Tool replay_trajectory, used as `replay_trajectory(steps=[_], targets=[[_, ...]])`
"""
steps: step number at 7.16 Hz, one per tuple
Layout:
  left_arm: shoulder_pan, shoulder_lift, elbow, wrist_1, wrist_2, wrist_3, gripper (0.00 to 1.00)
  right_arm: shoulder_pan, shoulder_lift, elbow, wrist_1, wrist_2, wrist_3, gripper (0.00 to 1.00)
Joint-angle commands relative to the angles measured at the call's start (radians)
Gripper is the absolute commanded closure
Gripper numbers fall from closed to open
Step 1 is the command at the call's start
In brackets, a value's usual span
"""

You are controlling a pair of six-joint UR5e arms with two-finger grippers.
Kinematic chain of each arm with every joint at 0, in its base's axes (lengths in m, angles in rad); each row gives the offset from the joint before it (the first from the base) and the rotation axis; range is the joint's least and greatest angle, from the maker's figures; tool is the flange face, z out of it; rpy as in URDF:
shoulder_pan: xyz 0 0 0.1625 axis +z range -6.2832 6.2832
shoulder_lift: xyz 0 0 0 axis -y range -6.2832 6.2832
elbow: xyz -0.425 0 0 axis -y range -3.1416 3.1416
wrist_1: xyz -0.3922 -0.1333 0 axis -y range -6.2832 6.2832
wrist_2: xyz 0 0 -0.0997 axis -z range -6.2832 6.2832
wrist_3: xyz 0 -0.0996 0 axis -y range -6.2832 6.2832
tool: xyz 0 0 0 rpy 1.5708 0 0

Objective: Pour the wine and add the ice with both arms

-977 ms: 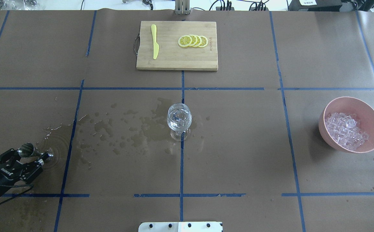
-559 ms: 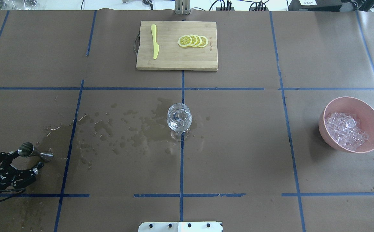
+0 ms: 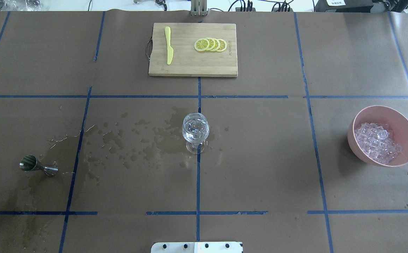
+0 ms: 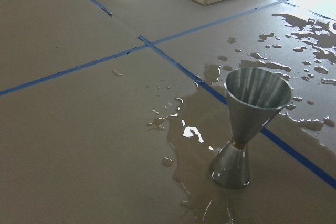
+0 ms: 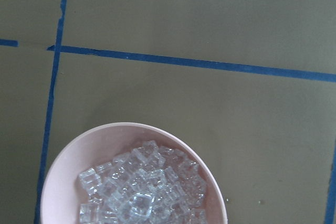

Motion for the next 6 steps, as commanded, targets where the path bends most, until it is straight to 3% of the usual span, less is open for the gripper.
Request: replay_trajectory(steps=[1,2,3,4,5,6], targets=[[-0.334,-0.050,0.043,0.020,-0.336,0.120,0.00,-0.101,-0.082,0.039,0.191,-0.039,0.171,0.00],[-0.528,-0.115,0.076,0.093,-0.498,0.236,0.00,-0.189,-0.092,0.038,0.353,-0.098,0.367,0.00],[-0.641,-0.150,0.088,0.186,-0.599,0.274,0.00,-0.298,-0.101,0.030,0.443,-0.198,0.504,0.00],[-0.735,-0.202,0.088,0.275,-0.719,0.278,0.00,-0.327,-0.103,0.027,0.447,-0.243,0.518,0.06],[-0.789,-0.224,0.088,0.345,-0.775,0.334,0.00,-0.327,-0.103,0.006,0.449,-0.246,0.520,0.19],[-0.792,-0.235,0.088,0.348,-0.774,0.354,0.00,-0.325,-0.103,-0.010,0.449,-0.252,0.518,0.21]])
